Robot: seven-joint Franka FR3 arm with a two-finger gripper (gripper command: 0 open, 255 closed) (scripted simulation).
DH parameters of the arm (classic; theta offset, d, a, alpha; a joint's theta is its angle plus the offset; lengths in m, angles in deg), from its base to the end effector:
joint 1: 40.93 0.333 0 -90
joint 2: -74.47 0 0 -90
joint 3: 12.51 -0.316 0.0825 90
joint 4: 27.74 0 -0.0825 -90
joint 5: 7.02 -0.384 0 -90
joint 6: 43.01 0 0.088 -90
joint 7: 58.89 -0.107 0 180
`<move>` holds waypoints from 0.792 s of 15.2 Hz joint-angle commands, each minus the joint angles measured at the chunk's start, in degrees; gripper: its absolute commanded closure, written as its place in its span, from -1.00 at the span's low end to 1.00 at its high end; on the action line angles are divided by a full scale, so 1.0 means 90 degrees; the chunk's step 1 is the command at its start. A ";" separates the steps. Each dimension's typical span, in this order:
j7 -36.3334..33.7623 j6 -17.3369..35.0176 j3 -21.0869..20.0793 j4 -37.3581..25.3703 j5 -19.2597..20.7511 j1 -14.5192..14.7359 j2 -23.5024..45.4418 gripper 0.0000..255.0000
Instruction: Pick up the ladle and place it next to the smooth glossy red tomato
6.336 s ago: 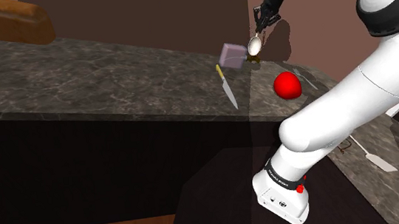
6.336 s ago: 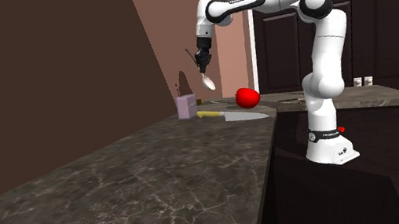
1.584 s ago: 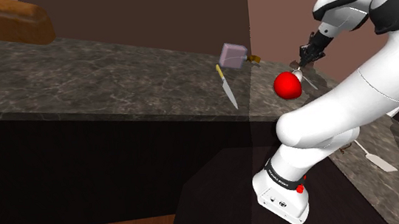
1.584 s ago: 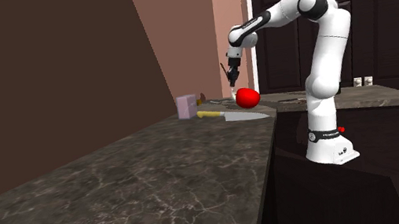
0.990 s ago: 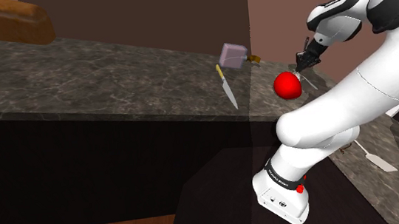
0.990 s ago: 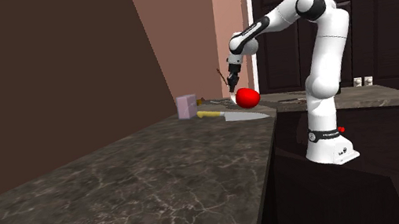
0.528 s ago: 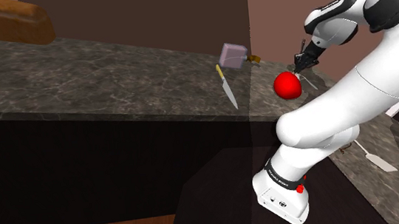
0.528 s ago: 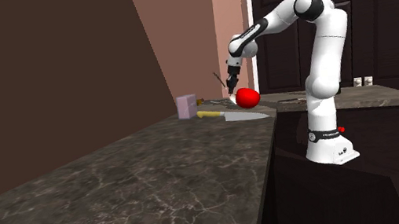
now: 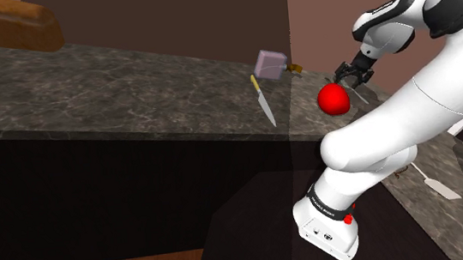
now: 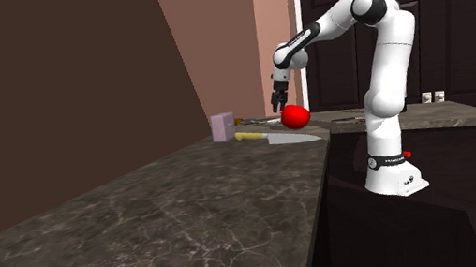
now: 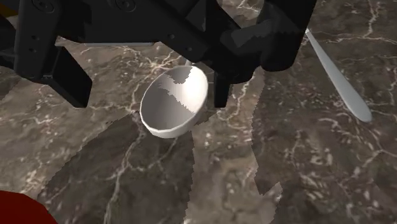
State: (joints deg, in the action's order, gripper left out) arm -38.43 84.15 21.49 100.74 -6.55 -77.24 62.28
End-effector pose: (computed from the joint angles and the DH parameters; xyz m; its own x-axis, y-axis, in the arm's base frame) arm 0.1616 -0.4798 0.4559 0.6348 -0.7509 0.1822 -0.7566 -0.6519 -0.0504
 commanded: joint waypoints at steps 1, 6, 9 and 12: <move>-0.0015 -0.0229 -0.0010 -0.0142 0.0050 -0.0022 -0.0084 -1.00; -0.0140 -0.0825 -0.0105 -0.0483 0.0214 -0.0076 -0.0377 -1.00; -0.0140 -0.0825 -0.0105 -0.0483 0.0214 -0.0076 -0.0377 -1.00; -0.0140 -0.0825 -0.0105 -0.0483 0.0214 -0.0076 -0.0377 -1.00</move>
